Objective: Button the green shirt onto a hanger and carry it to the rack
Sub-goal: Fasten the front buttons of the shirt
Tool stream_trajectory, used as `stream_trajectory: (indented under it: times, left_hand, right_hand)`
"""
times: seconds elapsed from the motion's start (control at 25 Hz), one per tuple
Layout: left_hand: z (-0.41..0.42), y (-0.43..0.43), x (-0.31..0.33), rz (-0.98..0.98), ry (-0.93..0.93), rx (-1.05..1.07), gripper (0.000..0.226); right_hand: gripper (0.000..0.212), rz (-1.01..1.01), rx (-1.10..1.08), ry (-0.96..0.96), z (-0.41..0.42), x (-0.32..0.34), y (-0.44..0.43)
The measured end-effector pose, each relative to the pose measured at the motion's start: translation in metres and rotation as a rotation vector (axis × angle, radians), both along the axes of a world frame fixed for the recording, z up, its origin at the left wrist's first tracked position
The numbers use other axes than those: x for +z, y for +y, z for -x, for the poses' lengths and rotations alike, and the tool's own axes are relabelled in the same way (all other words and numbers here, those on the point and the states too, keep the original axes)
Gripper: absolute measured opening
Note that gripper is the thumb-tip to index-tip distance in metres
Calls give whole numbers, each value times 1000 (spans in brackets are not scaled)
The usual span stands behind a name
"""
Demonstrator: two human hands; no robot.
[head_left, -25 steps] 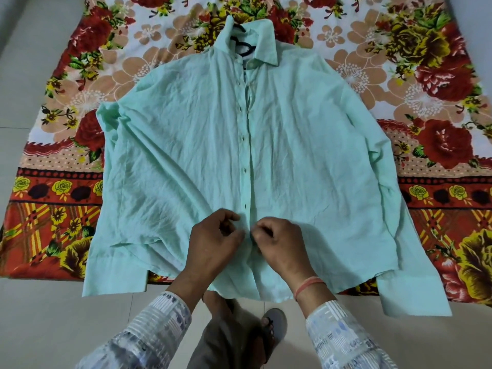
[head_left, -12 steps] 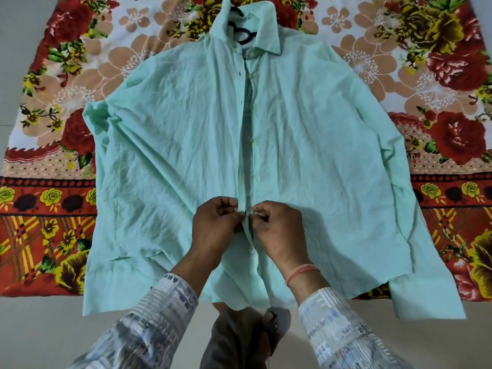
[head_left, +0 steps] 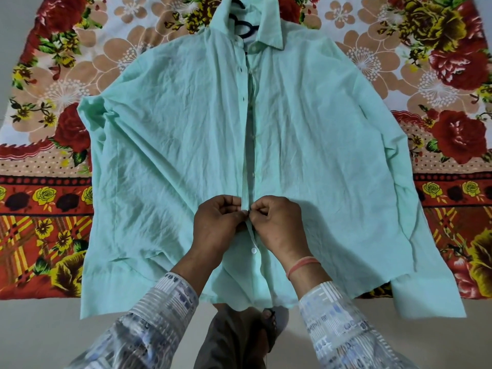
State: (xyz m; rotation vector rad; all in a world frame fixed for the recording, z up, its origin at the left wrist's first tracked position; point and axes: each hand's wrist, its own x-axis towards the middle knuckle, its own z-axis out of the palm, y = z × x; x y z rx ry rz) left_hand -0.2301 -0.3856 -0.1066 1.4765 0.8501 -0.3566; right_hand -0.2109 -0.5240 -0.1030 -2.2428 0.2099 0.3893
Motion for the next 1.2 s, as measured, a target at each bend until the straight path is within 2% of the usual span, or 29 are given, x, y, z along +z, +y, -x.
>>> stream_trajectory:
  times: [0.12, 0.28, 0.48, 0.6, 0.72, 0.88, 1.0, 1.08, 1.12, 1.16, 1.2]
  left_hand:
    - [0, 1, 0, 15, 0, -12, 17]
    - [-1, 3, 0, 35, 1, -14, 18]
    - [-2, 2, 0, 74, -4, -25, 17]
    - [0, 1, 0, 118, -18, 4, 10]
    - [2, 3, 0, 170, -36, 1, 12]
    - [0, -1, 0, 89, -21, -62, 24]
    - [2, -4, 0, 40, -39, -89, 25]
    - [3, -4, 1, 22, -54, -109, 24]
    - [3, -3, 1, 18, -56, -116, 24]
    - [2, -3, 1, 16, -55, -123, 24]
    - [2, -3, 2, 15, -54, -133, 24]
  right_hand:
    - [9, -16, -27, 35, -2, 0, -1]
    - [9, -157, -114, 114, 3, -2, -8]
    - [6, -241, -110, 106, 7, -4, -11]
    - [8, -218, -106, 76, 7, -6, -8]
    - [10, -235, -107, 94, 6, -9, -8]
    - [14, -164, -54, 63, 7, -6, -10]
    - [31, -91, -32, 57, 6, -5, -9]
    - [22, -59, -69, 85, 3, -8, -8]
    - [12, -98, -115, 121, 3, -9, -9]
    - [11, -184, -176, 167, 2, -7, -9]
    - [22, -291, -236, 214, 3, -7, -9]
